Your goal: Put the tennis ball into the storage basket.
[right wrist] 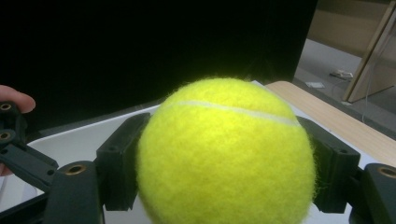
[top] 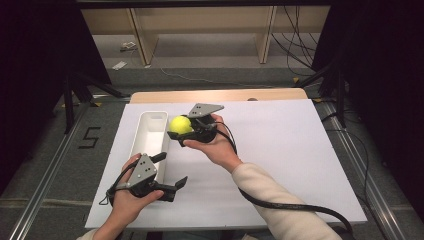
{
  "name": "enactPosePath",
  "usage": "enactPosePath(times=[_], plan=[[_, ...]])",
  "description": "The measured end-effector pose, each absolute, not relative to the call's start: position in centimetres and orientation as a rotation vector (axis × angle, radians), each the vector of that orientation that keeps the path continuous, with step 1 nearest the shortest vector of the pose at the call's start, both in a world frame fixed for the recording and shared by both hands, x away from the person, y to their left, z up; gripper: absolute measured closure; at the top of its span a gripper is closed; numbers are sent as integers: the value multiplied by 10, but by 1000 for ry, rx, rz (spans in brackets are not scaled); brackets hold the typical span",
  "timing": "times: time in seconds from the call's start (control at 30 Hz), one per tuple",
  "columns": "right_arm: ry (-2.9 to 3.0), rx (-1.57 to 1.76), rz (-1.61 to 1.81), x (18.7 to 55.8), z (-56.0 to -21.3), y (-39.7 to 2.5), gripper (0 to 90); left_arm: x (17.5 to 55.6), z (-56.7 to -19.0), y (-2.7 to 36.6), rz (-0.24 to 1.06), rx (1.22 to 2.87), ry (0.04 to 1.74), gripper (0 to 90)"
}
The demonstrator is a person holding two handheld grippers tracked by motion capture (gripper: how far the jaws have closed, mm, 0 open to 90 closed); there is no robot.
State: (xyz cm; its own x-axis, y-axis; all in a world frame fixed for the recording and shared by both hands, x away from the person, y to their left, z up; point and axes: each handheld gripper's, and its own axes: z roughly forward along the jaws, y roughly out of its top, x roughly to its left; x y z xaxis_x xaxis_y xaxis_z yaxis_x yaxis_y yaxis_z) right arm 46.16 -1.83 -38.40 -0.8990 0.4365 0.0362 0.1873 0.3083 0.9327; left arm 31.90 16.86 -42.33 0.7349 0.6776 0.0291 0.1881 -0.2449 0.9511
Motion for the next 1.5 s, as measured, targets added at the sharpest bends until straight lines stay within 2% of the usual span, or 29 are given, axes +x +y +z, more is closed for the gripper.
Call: enactPosePath(times=[1.5], plan=[[2362, 530, 1639, 466, -377, 7, 267, 318, -423, 169, 533, 1791, 681, 11]])
